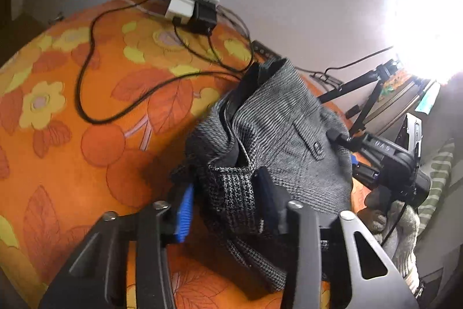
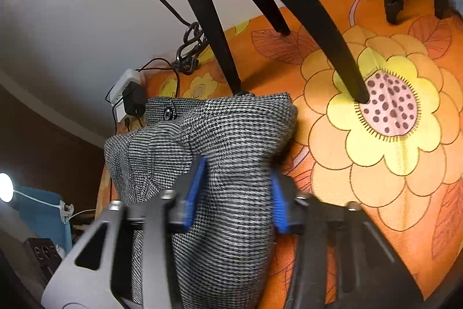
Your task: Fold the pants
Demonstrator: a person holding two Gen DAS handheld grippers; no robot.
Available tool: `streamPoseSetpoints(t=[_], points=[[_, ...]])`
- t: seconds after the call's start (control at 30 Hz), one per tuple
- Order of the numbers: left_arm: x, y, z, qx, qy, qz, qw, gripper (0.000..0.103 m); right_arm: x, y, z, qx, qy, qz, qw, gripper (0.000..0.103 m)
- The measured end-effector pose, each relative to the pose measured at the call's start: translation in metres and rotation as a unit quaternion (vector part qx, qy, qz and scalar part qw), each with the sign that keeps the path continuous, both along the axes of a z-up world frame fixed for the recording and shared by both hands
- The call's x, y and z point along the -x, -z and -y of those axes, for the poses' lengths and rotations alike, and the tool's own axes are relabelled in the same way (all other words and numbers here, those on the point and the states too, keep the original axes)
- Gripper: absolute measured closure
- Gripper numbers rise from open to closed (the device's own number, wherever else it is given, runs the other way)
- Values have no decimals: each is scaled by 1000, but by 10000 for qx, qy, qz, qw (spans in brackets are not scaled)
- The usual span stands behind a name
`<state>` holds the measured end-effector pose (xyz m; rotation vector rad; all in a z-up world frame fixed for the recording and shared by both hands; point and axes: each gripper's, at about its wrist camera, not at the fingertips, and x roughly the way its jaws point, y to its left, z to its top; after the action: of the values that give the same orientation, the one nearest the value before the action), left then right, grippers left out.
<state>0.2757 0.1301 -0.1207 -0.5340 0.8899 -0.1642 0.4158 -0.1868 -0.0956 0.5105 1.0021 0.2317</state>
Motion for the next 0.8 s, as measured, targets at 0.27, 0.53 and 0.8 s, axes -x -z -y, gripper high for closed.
streamPoseSetpoints(t=[0.27, 0.53, 0.8], points=[[8, -5, 7, -290, 143, 283, 9991, 74, 12, -25, -13, 614, -218, 407, 9970, 83], [19, -13, 11, -393, 266, 444, 9979, 78, 28, -53, -31, 1085, -493, 800, 9896, 85], [39, -27, 25, -431, 535, 492, 9964, 79, 64, -91, -38, 1565, -832, 1180, 9771, 86]])
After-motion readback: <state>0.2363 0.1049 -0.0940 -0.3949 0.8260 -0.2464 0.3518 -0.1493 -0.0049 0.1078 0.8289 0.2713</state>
